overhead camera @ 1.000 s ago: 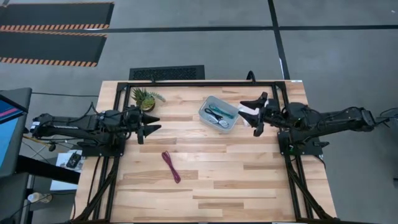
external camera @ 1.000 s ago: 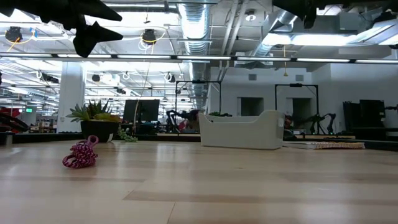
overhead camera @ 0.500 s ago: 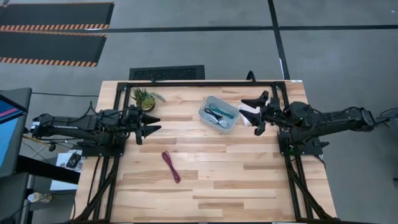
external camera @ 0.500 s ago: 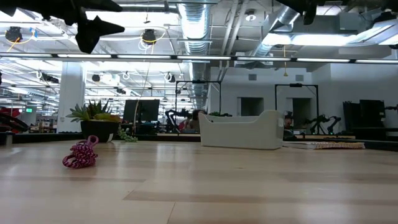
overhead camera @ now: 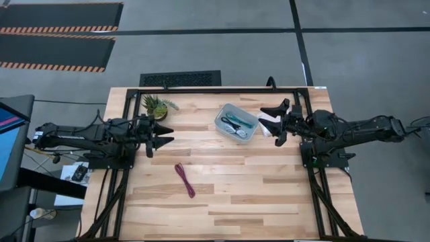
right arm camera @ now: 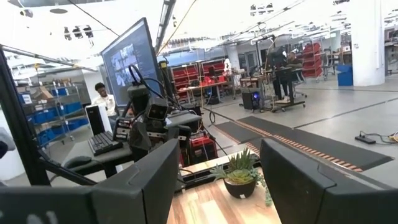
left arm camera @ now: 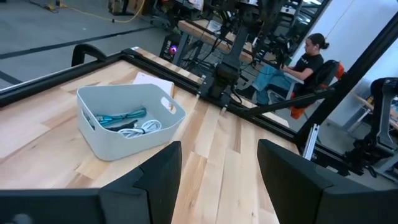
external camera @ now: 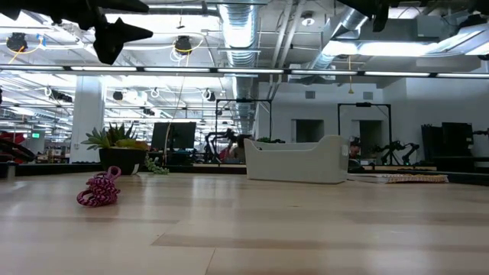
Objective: Pick and place USB-C Cables
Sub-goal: Put the red USB cable into the grey bin
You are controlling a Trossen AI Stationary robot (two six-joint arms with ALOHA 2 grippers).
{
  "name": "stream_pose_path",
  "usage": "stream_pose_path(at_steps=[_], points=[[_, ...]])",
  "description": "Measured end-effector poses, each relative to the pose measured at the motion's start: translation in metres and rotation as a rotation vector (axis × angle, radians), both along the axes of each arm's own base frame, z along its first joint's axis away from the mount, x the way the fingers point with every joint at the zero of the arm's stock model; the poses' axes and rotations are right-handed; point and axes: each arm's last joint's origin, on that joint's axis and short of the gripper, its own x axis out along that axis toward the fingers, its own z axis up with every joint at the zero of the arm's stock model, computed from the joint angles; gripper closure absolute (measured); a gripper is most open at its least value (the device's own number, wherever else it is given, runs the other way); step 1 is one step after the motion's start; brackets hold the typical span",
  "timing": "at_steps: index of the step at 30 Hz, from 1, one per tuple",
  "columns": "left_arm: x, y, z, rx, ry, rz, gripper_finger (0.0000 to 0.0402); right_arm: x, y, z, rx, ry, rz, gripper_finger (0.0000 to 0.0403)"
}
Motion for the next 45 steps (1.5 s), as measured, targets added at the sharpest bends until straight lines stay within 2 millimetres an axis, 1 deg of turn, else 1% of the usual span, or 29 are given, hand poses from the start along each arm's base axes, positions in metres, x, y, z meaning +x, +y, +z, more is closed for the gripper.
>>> stream_pose_path(at_steps=[9,17,23,28,31,35,38,41,45], points=[[0.001,0.0,0.006,0.017,-0.065,0.008,0.0203,0.0,0.0,0.0,0.02,-0.011,0.003,0.0154],[0.001,0.001,0.005,0.007,-0.057,0.022,0.0202,0.0,0.0,0.0,0.019,-0.009,0.005,0.0154],[0.001,0.0,0.006,0.005,-0.058,0.013,0.0175,-0.002,0.0,0.001,0.018,-0.015,0.006,0.0154],[0.001,-0.002,0.005,-0.018,-0.056,-0.058,0.0153,-0.003,0.001,0.004,0.008,-0.038,0.057,0.0154],[0.0,-0.004,0.001,-0.033,-0.016,-0.129,0.015,-0.003,0.002,0.005,0.009,-0.051,0.084,0.0154],[-0.002,-0.006,-0.01,-0.063,0.108,-0.191,0.0155,0.003,0.002,0.0,0.017,-0.008,0.086,0.0154],[-0.004,-0.012,-0.019,-0.09,0.201,-0.304,0.0161,0.008,0.002,-0.004,0.028,0.009,0.088,0.0154],[-0.002,-0.02,-0.023,-0.123,0.248,-0.396,0.0166,0.013,0.003,-0.007,0.048,0.029,0.093,0.0154],[0.008,-0.032,-0.031,-0.082,0.313,-0.44,0.0168,0.016,0.003,-0.01,0.066,0.04,0.097,0.0154]])
